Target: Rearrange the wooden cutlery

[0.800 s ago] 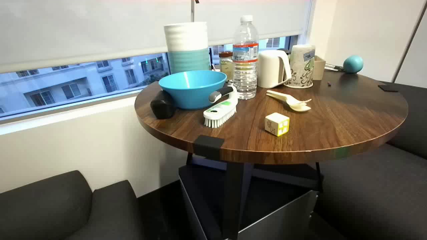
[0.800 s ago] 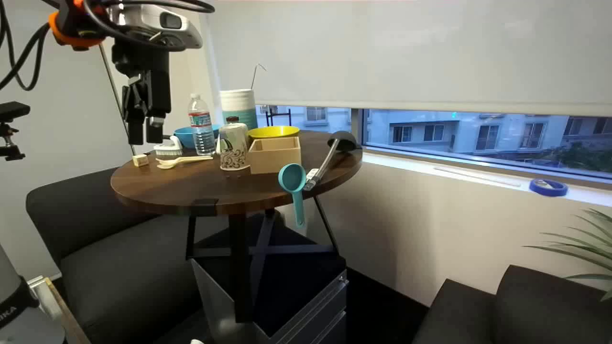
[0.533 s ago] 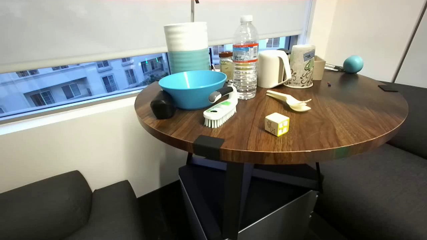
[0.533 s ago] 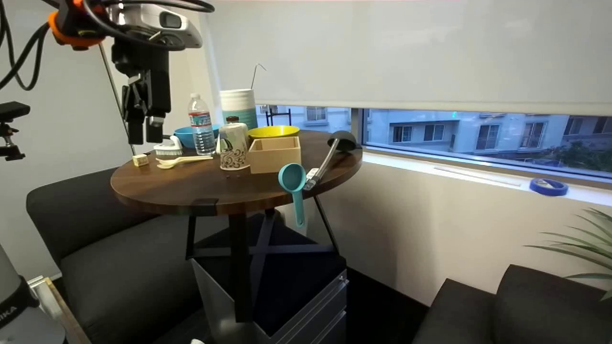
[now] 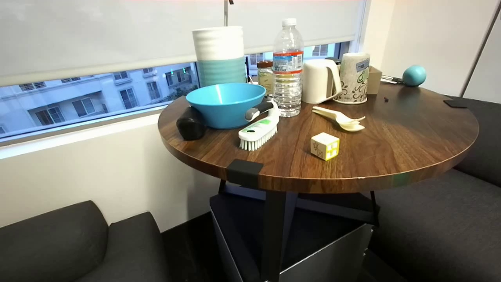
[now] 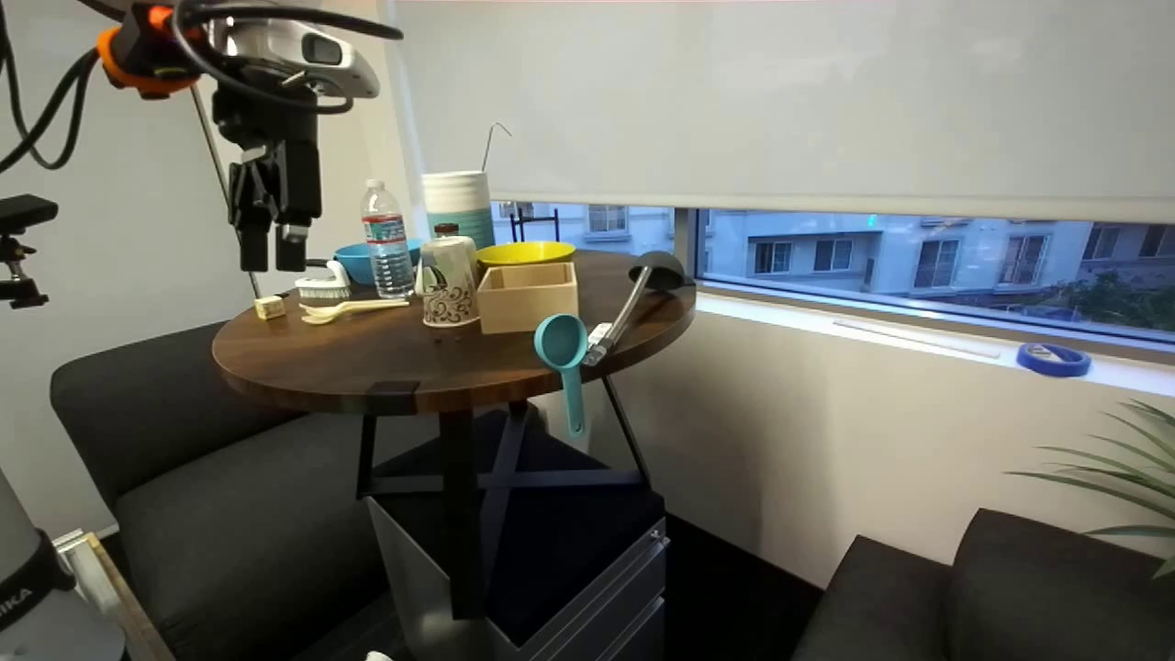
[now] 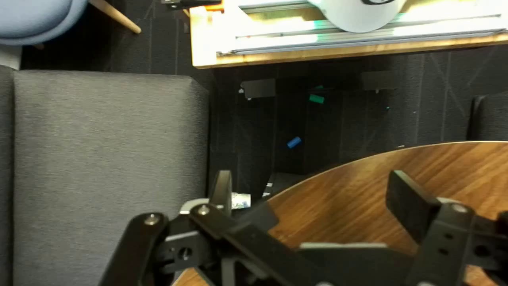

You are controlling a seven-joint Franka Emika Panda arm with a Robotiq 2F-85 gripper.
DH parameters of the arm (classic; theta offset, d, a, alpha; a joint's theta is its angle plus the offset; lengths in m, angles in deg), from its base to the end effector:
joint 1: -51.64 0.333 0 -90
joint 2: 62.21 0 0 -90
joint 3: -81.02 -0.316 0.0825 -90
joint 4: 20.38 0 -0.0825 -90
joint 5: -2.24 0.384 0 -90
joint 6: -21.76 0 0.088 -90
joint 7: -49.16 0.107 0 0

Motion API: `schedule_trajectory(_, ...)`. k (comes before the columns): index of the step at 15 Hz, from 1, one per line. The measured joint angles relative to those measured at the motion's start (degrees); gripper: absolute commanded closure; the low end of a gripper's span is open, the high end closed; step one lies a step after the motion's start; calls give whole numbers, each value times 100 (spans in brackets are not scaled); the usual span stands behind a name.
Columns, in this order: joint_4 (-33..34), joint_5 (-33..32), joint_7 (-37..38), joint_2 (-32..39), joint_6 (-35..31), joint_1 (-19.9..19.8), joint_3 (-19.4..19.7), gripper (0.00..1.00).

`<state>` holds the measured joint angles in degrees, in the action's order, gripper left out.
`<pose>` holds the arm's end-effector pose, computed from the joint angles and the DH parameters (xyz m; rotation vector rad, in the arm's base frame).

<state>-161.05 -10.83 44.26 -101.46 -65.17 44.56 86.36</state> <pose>0.3031 -0.0965 0.5095 2.9786 -0.1278 -0.4121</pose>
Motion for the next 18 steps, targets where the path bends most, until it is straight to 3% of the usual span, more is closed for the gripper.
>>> schedule_trajectory(5,42,1196,996,112,68,545,-565,0)
schedule_trajectory(8,58,1561,1726,355,-608,586,-909,0)
schedule_trajectory(13,62,1622,2448,861,-1898,620,-1356,0)
schedule_trajectory(18,62,1614,2548,1016,-2069,660,-1397,0)
